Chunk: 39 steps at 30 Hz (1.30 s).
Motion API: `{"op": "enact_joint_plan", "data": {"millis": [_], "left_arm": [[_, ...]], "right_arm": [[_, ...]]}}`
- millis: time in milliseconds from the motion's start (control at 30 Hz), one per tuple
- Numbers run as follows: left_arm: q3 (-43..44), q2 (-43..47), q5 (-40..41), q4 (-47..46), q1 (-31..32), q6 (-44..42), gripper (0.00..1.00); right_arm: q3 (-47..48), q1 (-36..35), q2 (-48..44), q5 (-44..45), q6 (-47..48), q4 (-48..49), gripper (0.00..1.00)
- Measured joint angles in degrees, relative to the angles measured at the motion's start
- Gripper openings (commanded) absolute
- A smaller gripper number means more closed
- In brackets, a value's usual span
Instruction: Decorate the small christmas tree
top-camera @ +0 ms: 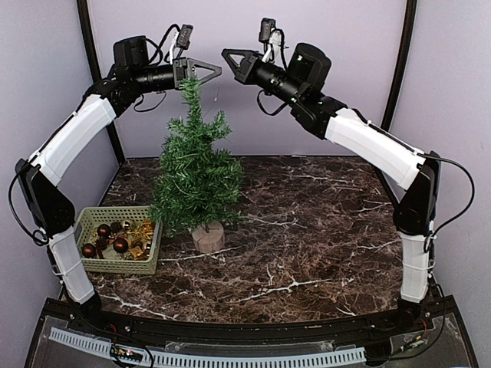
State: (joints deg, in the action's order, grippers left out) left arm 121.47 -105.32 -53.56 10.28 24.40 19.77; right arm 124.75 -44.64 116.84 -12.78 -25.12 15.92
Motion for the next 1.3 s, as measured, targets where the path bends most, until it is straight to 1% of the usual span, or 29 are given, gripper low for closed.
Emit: {"op": "enact_joint_plan", "data": {"millis": [67, 100, 167, 233, 300, 467, 600, 667, 767, 833, 967, 1067, 1167, 1300], "left_arm": [[0.0, 0.0, 0.1, -0.4, 0.0, -0.2, 0.0], [0.0, 0.0, 0.4, -0.6, 0.0, -0.3, 0.0], [0.0, 0.0, 1.0, -1.1, -0.2, -0.3, 0.0], [0.0, 0.0, 2.0, -1.9, -0.6, -0.3, 0.0], [0.0, 0.0, 3.2, -2.9, -1.4, -0.3, 0.0], [0.0, -0.5, 5.4, -5.0, -5.8, 0.2, 0.0], [-0.9, -0.9, 6.3, -6.2, -9.3, 0.3, 0.0], [-3.2, -0.3, 6.7, -7.1, -11.1, -0.3, 0.0], [-9.4, 2.4, 7.4, -7.6, -12.9, -2.8, 0.0], [-14.5, 5.3, 7.8, -7.8, -13.7, -4.6, 0.0], [-25.8, 14.2, 9.5, -8.5, -15.1, -8.8, 0.0], [-31.3, 20.3, 11.0, -9.3, -15.6, -11.1, 0.0], [-37.7, 26.8, 12.5, -12.0, -16.0, -12.6, 0.0], [-45.1, 32.8, 14.3, -14.3, -16.0, -13.6, 0.0]], "right_arm": [[-0.1, 0.0, 0.0, 0.1, 0.3, -0.1, 0.37], [-0.4, 0.0, -0.2, 0.2, 0.6, 0.0, 0.45], [-2.5, 0.0, -1.2, 0.7, 1.0, 0.2, 0.55], [-6.0, 0.0, -3.1, 1.3, 1.5, 0.4, 0.62], [-9.2, -0.1, -5.0, 2.2, 1.9, 0.3, 0.66], [-16.4, -0.2, -11.1, 4.9, 3.8, -0.3, 0.77], [-21.4, -0.5, -16.5, 7.0, 5.0, -0.6, 0.8], [-23.3, -0.7, -18.8, 7.9, 5.6, -0.8, 0.79], [-24.8, -0.9, -20.9, 8.8, 6.3, -1.6, 0.79], [-25.7, -1.1, -22.0, 9.3, 6.7, -2.6, 0.79], [-26.1, -1.9, -22.5, 10.0, 7.9, -5.1, 0.78], [-26.1, -2.8, -22.5, 10.2, 8.6, -7.2, 0.77], [-26.1, -3.7, -22.5, 10.6, 9.1, -8.8, 0.77], [-26.1, -4.7, -22.5, 11.2, 9.9, -10.3, 0.77]]}}
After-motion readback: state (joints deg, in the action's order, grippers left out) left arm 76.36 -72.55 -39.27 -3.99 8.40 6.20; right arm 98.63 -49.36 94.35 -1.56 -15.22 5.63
